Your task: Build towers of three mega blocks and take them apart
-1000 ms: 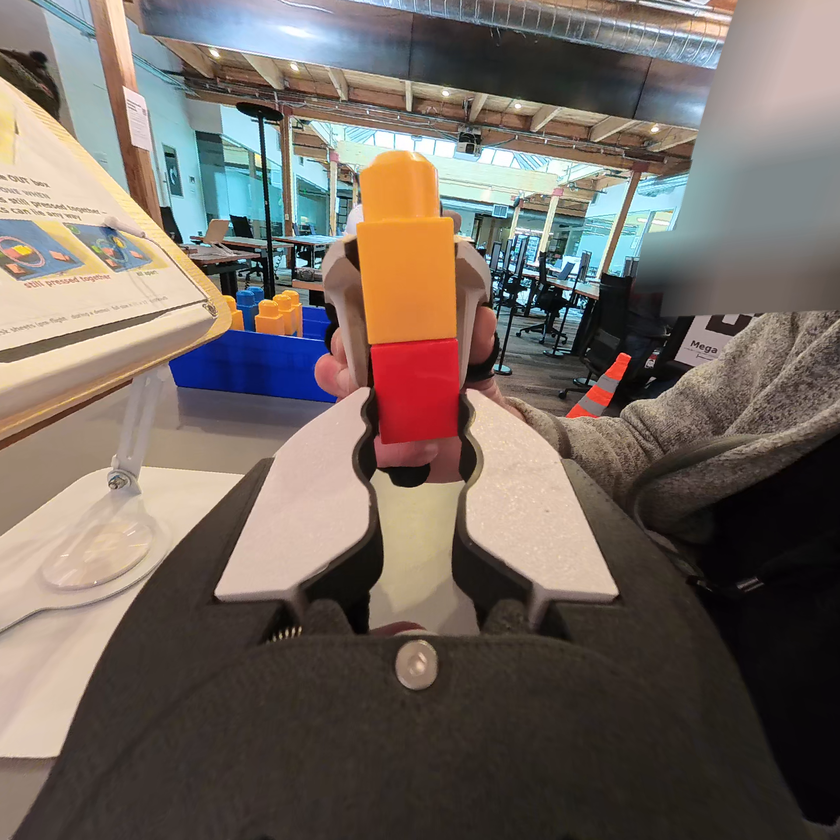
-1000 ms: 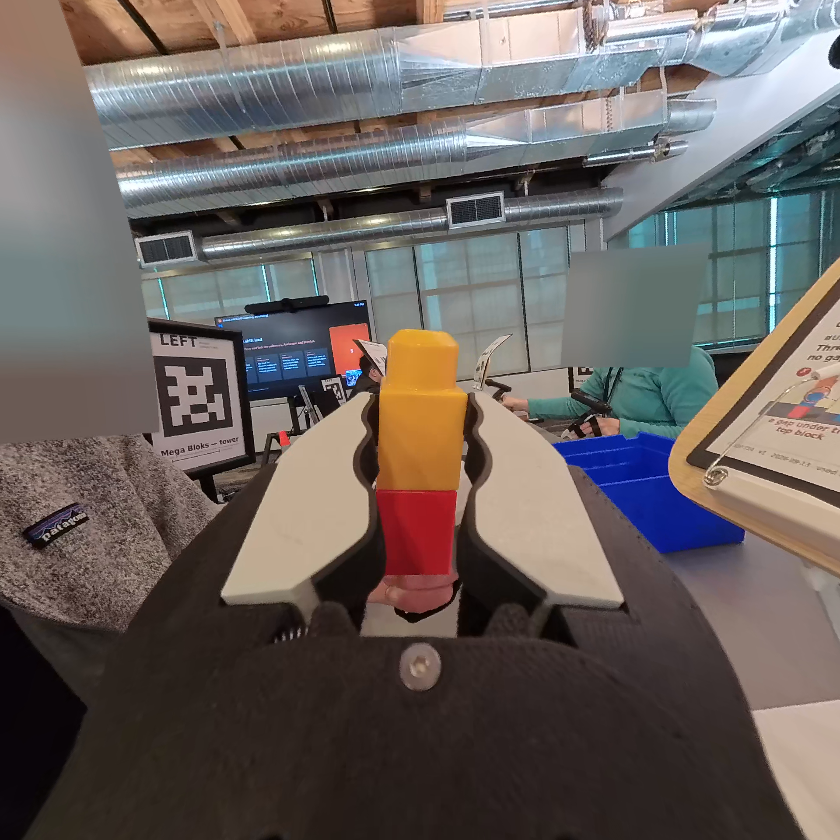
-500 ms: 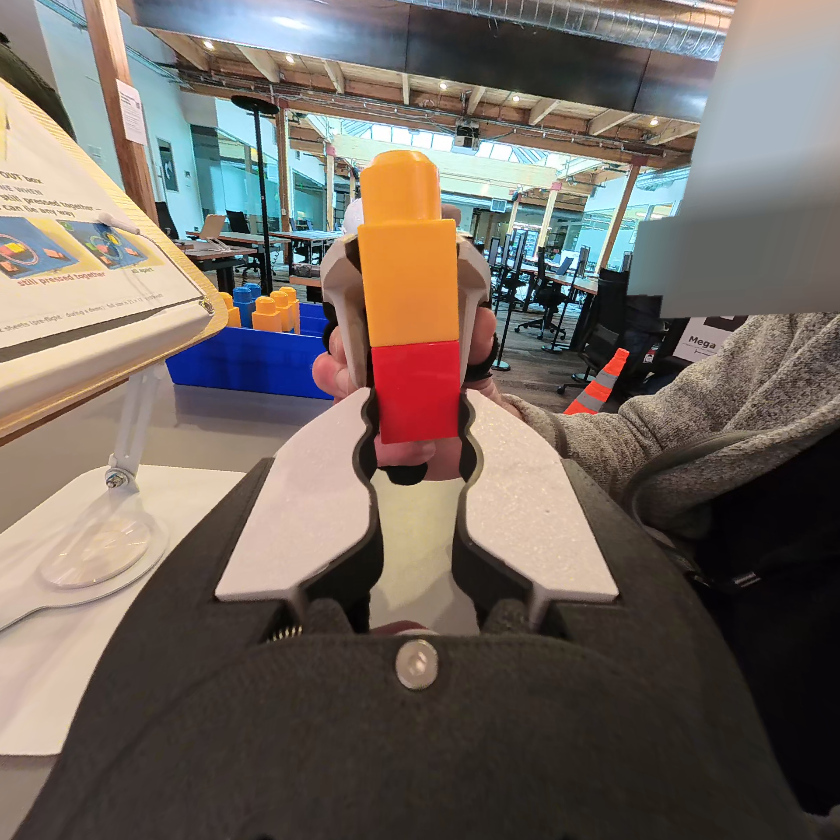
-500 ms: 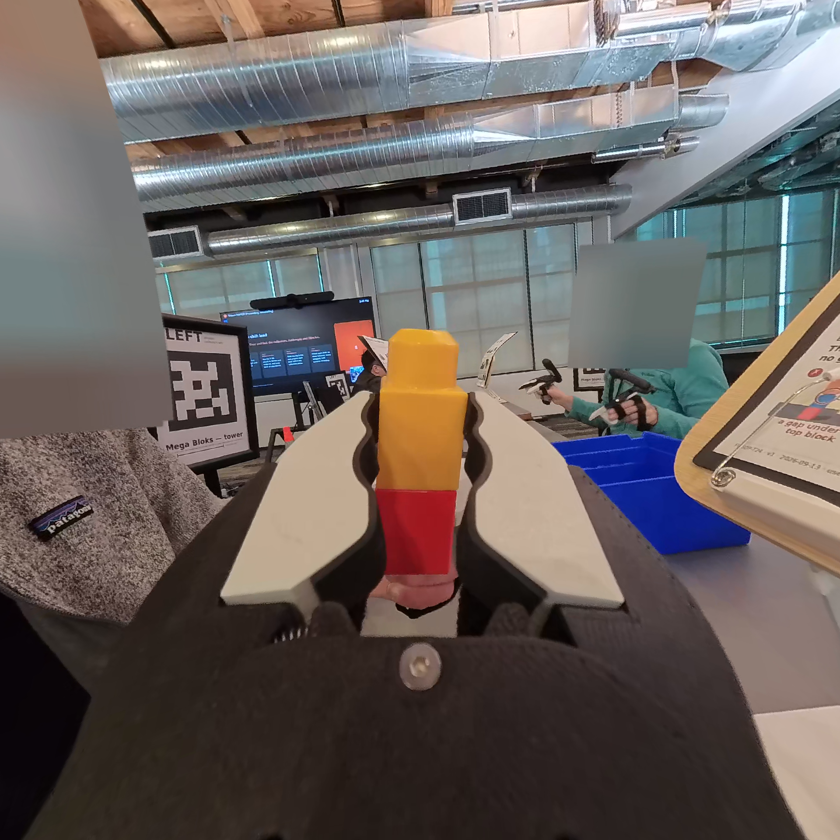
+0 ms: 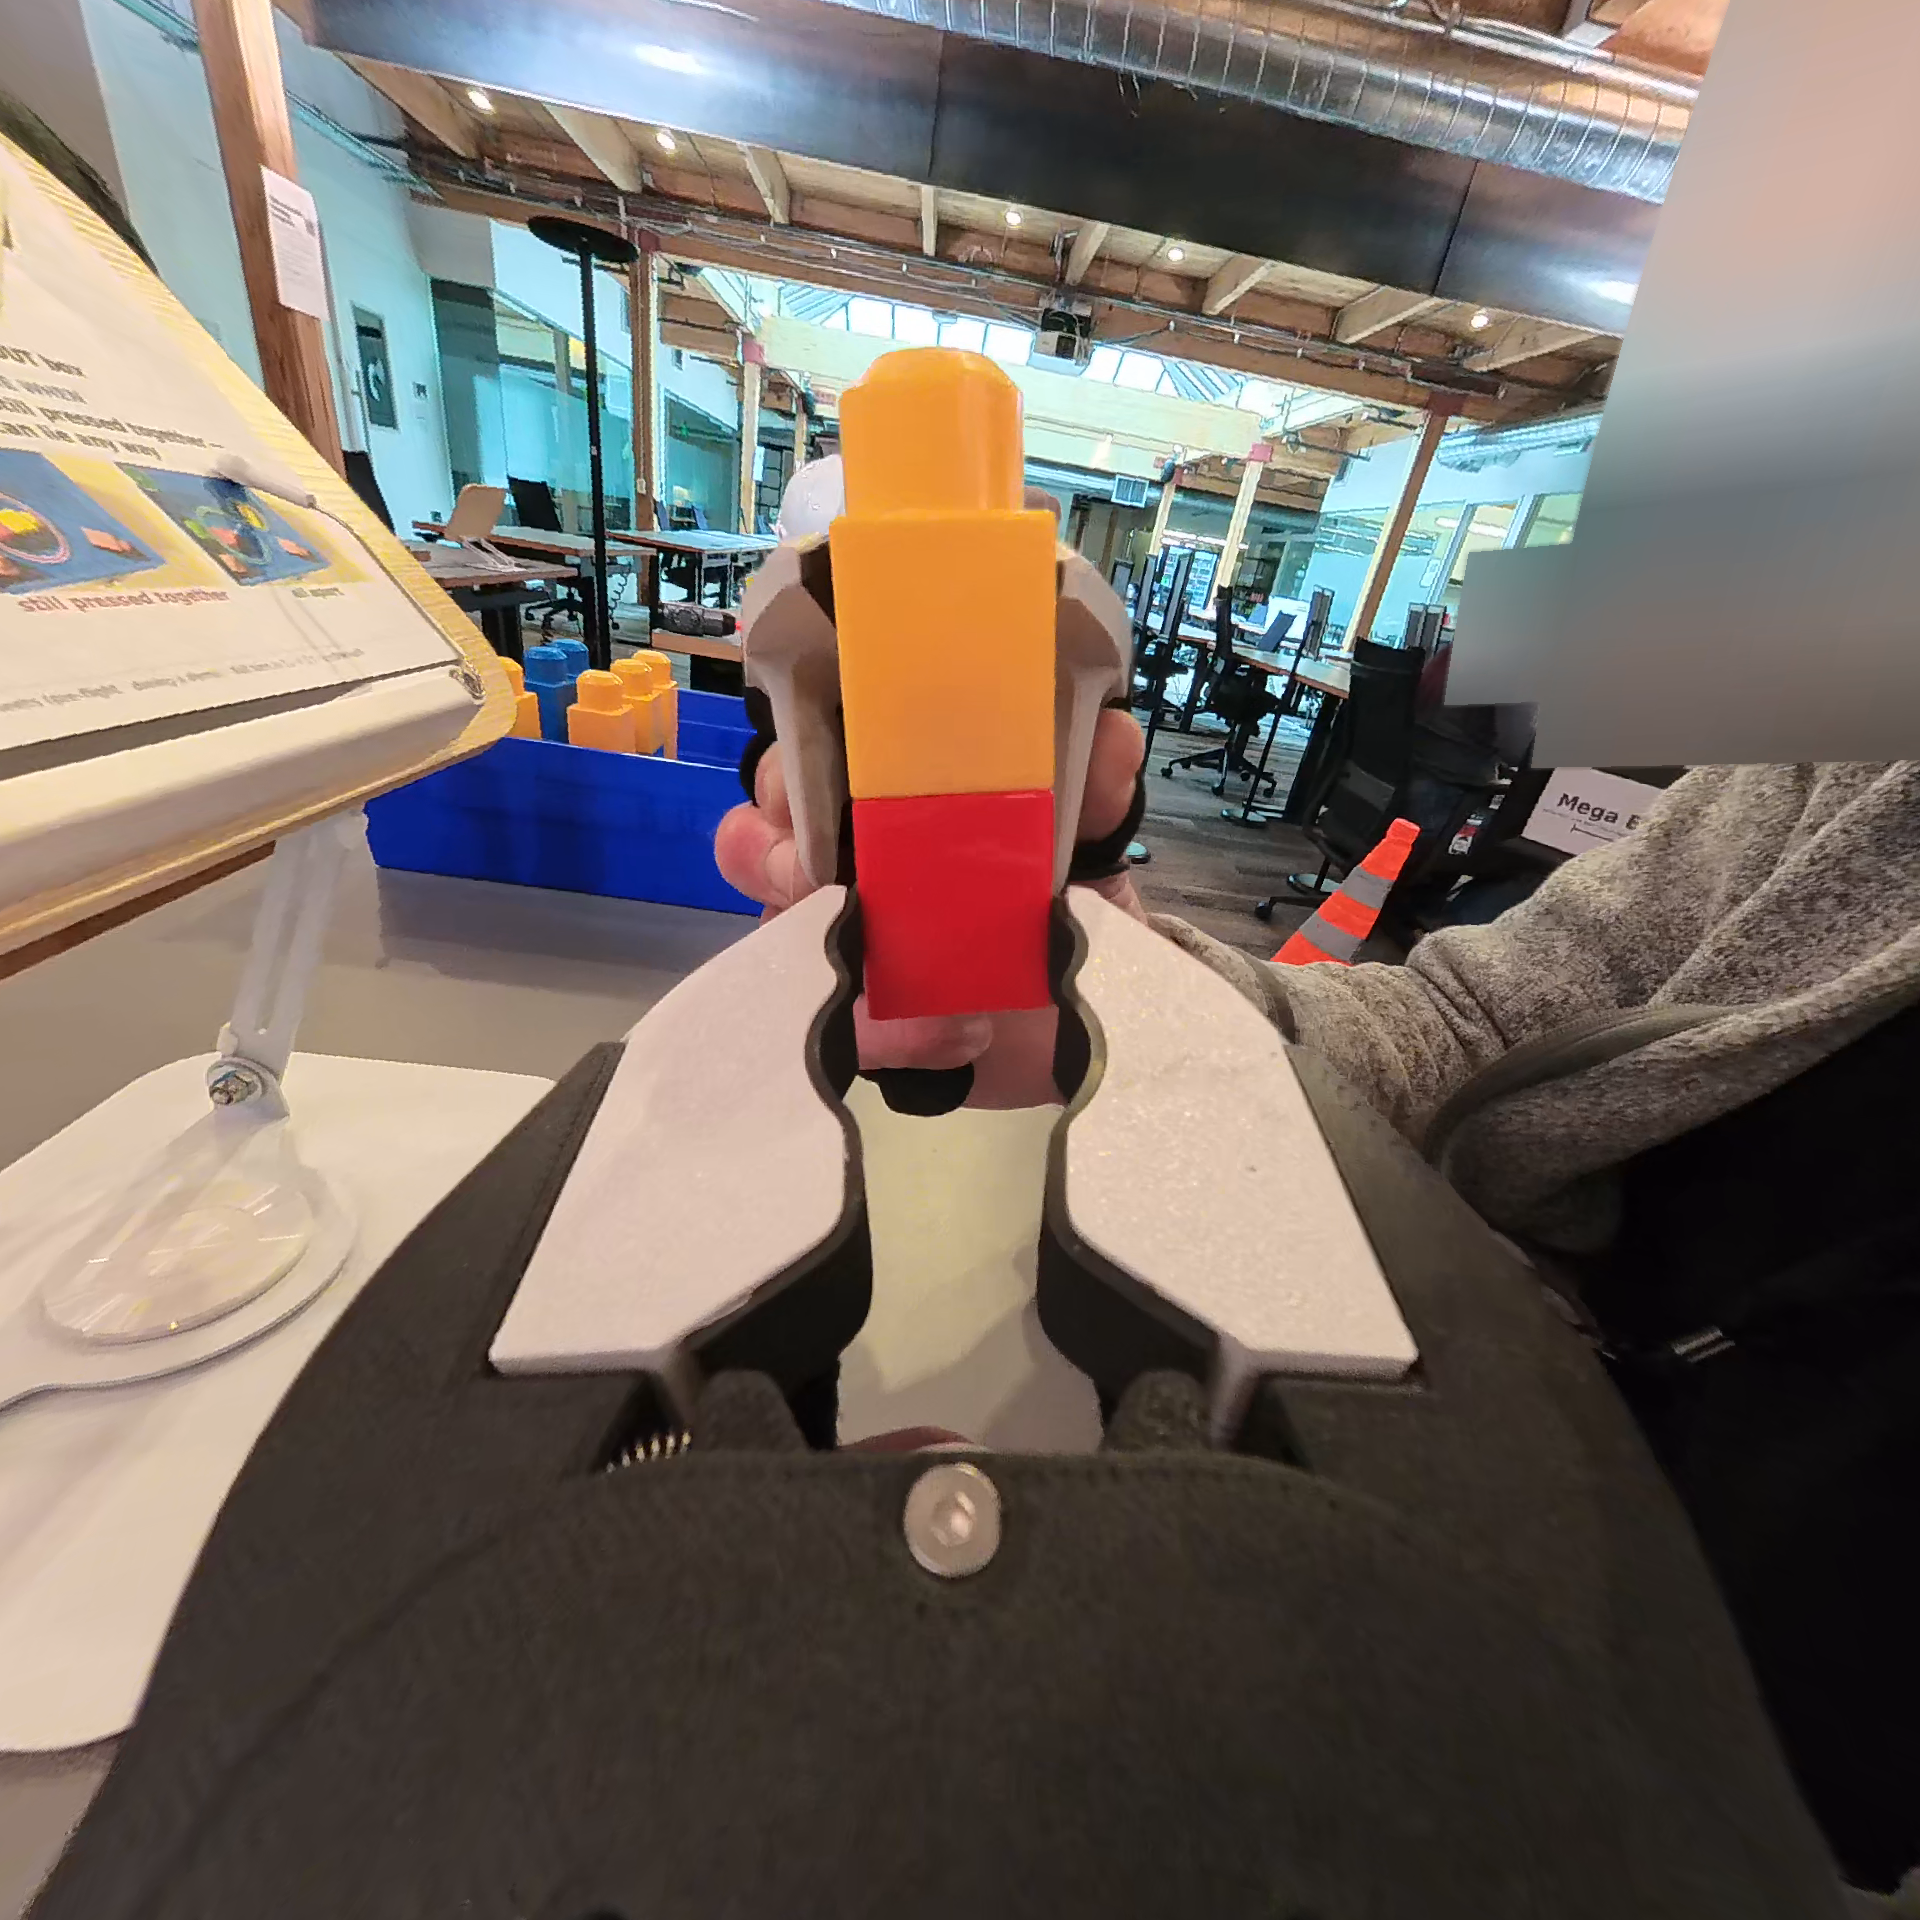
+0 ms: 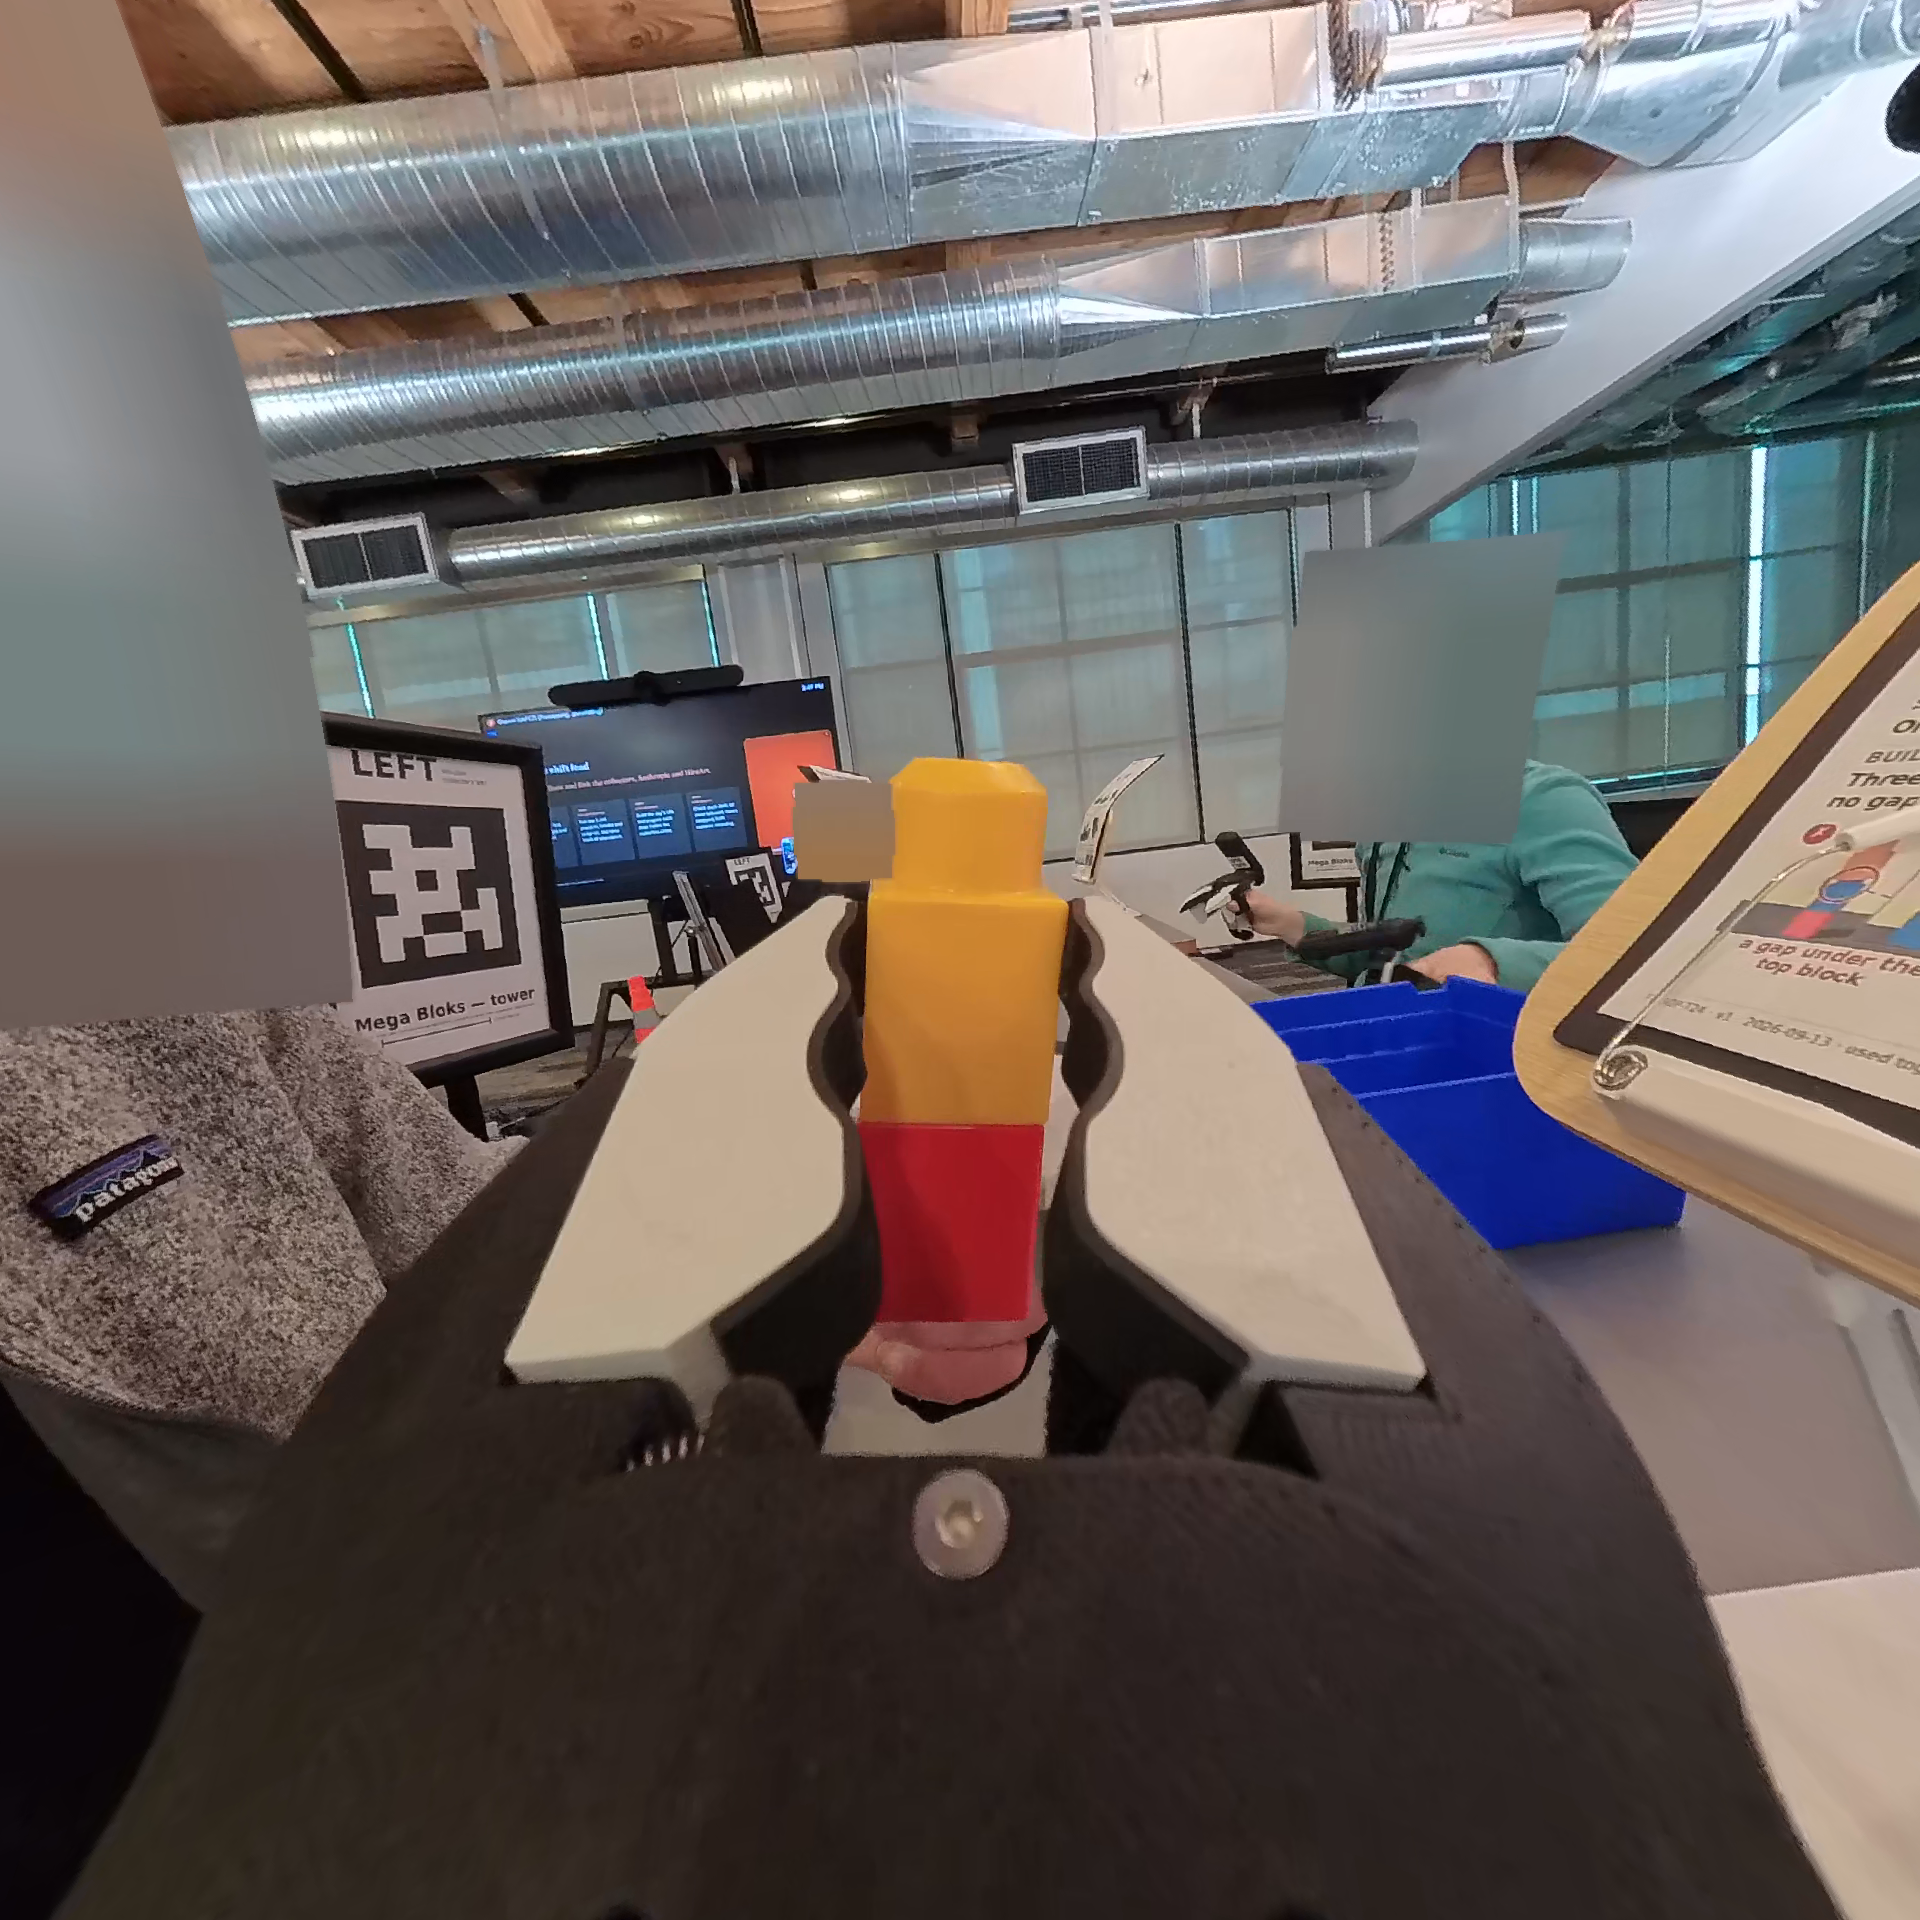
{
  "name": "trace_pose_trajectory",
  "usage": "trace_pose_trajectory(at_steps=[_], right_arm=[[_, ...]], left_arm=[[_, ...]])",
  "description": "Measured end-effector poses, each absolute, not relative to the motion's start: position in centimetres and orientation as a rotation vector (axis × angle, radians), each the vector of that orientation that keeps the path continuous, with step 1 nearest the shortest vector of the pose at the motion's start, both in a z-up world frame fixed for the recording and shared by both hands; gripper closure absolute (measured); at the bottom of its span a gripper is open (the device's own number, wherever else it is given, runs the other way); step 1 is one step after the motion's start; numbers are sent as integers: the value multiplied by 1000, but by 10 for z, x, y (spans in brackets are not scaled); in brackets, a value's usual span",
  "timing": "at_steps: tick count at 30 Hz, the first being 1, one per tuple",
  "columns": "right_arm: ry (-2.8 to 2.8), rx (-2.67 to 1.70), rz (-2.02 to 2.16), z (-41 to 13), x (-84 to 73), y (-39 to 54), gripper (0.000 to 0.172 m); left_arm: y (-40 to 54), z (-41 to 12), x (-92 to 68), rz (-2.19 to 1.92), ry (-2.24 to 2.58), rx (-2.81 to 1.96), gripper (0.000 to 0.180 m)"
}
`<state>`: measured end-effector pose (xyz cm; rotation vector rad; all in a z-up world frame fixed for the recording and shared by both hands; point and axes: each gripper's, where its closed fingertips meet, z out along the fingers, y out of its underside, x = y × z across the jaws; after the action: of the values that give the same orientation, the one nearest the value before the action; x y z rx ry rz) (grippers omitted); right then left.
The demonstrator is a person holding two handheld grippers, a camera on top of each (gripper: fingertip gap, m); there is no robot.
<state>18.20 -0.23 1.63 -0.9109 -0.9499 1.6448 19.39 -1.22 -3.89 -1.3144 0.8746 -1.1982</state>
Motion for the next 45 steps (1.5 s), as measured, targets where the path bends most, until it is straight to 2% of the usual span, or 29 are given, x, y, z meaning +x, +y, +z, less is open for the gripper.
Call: trace_pose_trajectory(at_steps=[2, 4, 9, 31, 33, 34, 39, 45], right_arm=[[-954, -915, 1633, 15, 180, -3, 134], [-962, -921, 1624, 13, 177, -4, 134], [-973, -911, 1630, 13, 175, -9, 134], [-976, -911, 1612, 14, 173, -9, 135], [-924, -924, 1625, 18, 177, -3, 118], [-930, -930, 1620, 18, 179, -2, 121], [-1024, -1063, 1546, -4, 177, 4, 123], [-1359, -1366, 1375, -76, 156, -4, 122]], left_arm=[[-13, -38, 195, -1209, 878, -1301, 142], [-10, -37, 195, -1173, 860, -1309, 129], [-13, -39, 201, -1172, 885, -1309, 145], [-15, -38, 197, -1170, 889, -1307, 145], [-12, -39, 190, -1133, 907, -1311, 145], [-11, -38, 184, -1129, 898, -1309, 145], [1, -37, 154, -1084, 859, -1323, 145], [9, -38, 125, -1057, 807, -1333, 145]])
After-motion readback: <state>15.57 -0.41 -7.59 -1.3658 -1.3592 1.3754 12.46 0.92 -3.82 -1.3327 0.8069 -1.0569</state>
